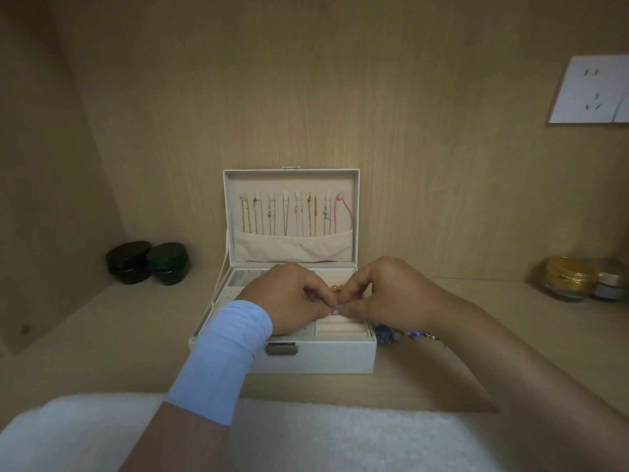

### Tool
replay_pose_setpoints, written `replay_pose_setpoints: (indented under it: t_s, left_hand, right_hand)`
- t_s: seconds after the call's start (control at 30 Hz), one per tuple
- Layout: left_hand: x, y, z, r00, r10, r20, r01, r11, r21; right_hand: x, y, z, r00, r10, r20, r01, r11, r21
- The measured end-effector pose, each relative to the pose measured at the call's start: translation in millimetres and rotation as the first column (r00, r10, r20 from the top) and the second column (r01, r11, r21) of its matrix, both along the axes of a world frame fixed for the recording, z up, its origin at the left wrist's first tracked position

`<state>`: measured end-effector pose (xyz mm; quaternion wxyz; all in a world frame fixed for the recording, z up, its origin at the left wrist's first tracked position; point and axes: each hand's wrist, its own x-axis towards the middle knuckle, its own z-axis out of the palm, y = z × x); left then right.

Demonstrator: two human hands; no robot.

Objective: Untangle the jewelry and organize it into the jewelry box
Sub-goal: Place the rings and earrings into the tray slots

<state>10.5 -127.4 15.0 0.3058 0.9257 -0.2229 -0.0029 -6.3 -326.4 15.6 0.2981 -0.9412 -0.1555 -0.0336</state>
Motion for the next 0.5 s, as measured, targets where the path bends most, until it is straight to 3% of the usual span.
replay_pose_setpoints:
  t_s: [0.33,0.5]
  left_hand:
    - [-3,-4,2,1.000,0.003,0.031,-0.006,0.996,0.086]
    - [-6,-24,5,0.993,0.038,0.109,-0.033,0.998,-0.050]
  right_hand:
    - [-2,-6,5,0.998,0.051,-0.048,-0.050,0.998,0.034]
    - [3,-57,37,0.998,-0.066,-0.006,0.067,0.997,0.037]
